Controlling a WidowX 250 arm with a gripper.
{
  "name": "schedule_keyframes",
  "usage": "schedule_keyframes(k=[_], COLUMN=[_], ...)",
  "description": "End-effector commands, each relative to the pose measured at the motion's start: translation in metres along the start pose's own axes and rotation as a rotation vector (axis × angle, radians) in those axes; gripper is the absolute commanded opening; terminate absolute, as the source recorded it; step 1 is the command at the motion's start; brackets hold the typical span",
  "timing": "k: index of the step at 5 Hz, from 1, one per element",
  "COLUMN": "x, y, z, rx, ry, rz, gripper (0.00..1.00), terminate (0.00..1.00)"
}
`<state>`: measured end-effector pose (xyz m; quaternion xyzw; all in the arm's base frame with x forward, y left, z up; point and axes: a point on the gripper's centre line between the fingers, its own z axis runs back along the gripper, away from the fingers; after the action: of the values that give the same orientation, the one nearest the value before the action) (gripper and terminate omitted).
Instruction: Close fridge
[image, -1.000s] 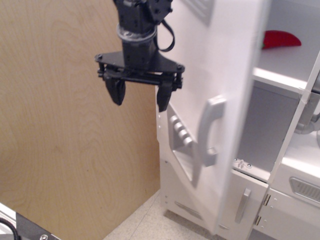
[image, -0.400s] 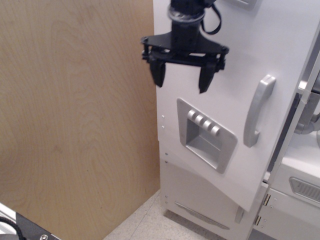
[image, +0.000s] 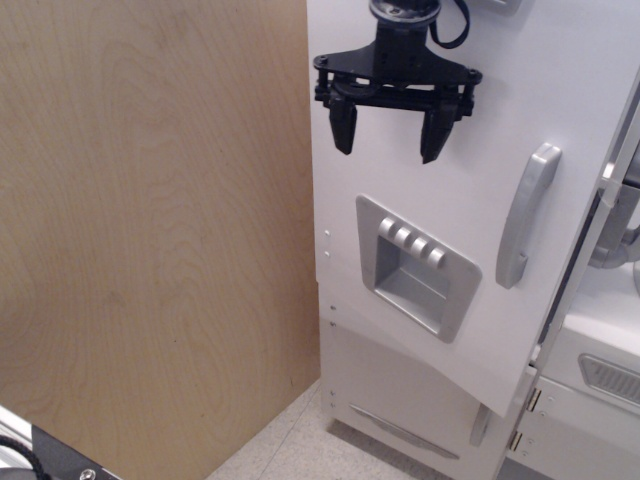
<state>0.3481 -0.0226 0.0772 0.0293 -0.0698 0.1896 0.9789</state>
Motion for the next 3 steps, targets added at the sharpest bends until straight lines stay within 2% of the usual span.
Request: schedule_keyframes(k=[1, 3], x=[0.0203, 0.0258], y=[-0.0130, -0.0182], z=[0.0246, 0.0289], rx=[-0.044, -0.053], ry=[-0.020, -0.023], rz=[0.035, 0.047], gripper=[1.00, 1.00], terminate=[0.00, 0.00])
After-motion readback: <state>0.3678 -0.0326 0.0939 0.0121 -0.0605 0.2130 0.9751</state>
